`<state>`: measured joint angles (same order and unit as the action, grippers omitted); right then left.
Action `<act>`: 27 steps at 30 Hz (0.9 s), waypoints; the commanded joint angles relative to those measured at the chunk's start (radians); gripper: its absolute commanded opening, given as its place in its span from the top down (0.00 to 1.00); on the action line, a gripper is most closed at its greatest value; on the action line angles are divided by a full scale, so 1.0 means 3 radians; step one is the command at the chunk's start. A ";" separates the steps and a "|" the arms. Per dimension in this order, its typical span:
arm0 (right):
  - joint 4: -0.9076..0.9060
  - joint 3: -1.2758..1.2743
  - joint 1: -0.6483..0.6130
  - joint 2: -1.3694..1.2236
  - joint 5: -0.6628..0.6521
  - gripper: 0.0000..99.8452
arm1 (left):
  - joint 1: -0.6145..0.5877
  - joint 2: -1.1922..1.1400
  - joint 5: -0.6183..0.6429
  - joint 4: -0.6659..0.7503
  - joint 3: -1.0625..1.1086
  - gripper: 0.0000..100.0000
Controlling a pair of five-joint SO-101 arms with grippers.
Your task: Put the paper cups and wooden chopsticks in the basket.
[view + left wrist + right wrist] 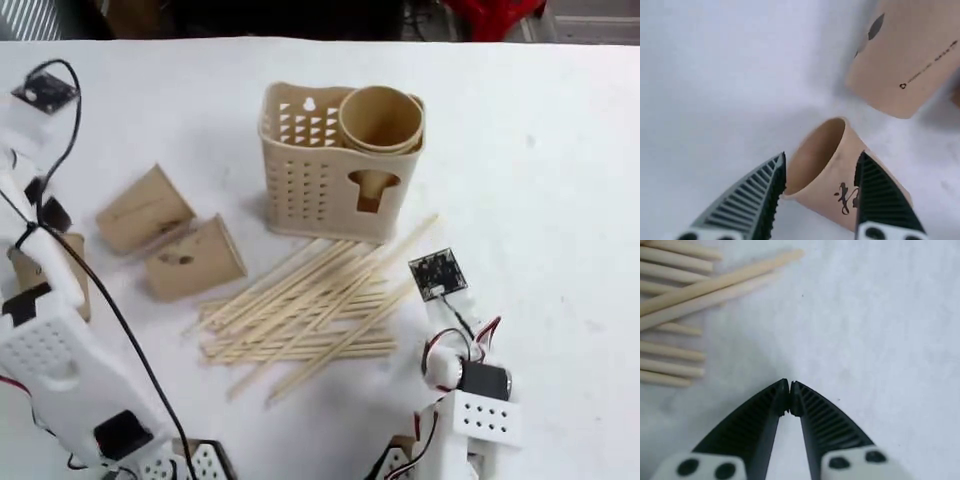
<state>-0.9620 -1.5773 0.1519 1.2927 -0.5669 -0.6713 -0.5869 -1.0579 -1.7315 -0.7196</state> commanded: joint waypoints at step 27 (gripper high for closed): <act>0.0059 0.0020 -0.0018 -0.0013 0.0000 0.98 | -0.0350 -0.0110 -0.0343 -0.0179 0.0736 0.91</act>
<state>-0.9620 -1.5773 0.1519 1.2927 -0.5669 -0.7434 -0.6406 -1.1469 -1.7729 -0.4987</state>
